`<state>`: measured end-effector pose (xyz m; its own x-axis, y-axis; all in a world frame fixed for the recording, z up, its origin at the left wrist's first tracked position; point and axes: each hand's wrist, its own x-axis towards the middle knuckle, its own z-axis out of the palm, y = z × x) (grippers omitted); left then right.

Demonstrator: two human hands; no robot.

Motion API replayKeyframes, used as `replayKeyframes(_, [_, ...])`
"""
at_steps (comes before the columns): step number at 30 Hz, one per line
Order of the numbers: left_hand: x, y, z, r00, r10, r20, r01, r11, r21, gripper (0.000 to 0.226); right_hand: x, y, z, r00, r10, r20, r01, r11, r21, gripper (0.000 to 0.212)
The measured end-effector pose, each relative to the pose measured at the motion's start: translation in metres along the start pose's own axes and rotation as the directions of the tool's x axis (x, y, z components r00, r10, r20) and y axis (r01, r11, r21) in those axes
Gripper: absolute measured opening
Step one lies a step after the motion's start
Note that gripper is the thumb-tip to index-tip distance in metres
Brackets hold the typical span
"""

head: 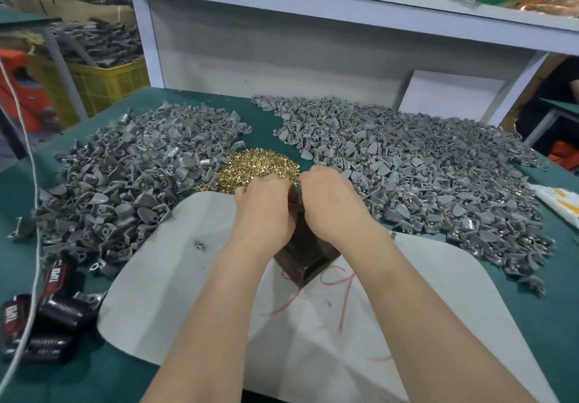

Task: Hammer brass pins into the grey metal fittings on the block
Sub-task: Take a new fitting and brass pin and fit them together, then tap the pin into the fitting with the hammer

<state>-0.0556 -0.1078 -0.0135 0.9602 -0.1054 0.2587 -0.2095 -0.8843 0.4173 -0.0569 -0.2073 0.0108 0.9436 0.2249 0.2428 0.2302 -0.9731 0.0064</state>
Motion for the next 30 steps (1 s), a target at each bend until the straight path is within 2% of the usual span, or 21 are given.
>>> replayKeyframes(7, [0.001,-0.002,0.001,1.0,0.0,0.004,0.0,1.0,-0.023,0.014,0.002,0.002,0.002,0.998,0.063,0.016,-0.064,0.998,0.025,0.021])
replayKeyframes(11, [0.0,-0.002,0.001,1.0,-0.014,-0.009,0.013,0.997,-0.07,0.013,0.002,0.011,0.008,0.991,0.128,0.031,-0.131,0.976,0.173,0.014])
replayKeyframes(14, [-0.001,-0.004,0.002,0.999,-0.034,-0.02,0.032,0.993,-0.116,0.011,-0.003,0.021,0.008,0.988,0.15,0.035,-0.152,0.917,0.368,0.013])
replayKeyframes(16, [-0.001,-0.004,0.002,0.999,-0.044,-0.025,0.039,0.985,-0.167,0.008,-0.011,0.037,0.005,0.966,0.26,-0.004,-0.228,0.857,0.463,0.02])
replayKeyframes(17, [-0.001,-0.005,0.002,0.999,-0.044,-0.021,0.04,0.983,-0.182,0.007,-0.016,0.048,0.005,0.946,0.325,0.005,-0.291,0.84,0.458,0.023])
replayKeyframes(19, [-0.001,-0.005,0.002,0.999,-0.048,-0.014,0.045,0.981,-0.191,0.006,-0.026,0.062,0.007,0.912,0.383,0.15,-0.409,0.877,0.253,0.029])
replayKeyframes(21, [-0.001,-0.005,0.001,0.999,-0.055,-0.004,0.053,0.981,-0.188,0.005,-0.031,0.06,0.015,0.872,0.379,0.311,-0.415,0.908,0.054,0.026])
replayKeyframes(23, [-0.002,-0.005,0.001,0.998,-0.057,0.011,0.058,0.98,-0.191,0.004,-0.03,0.055,0.021,0.854,0.376,0.359,-0.42,0.906,0.049,0.024])
replayKeyframes(27, [-0.003,-0.004,-0.002,0.997,-0.07,0.029,0.075,0.977,-0.198,0.004,-0.029,0.063,0.016,0.871,0.382,0.31,-0.45,0.872,0.19,0.021])
replayKeyframes(30, [-0.004,-0.003,-0.004,0.997,-0.074,0.033,0.079,0.979,-0.187,0.006,-0.032,0.069,0.004,0.883,0.403,0.241,-0.469,0.783,0.408,0.015])
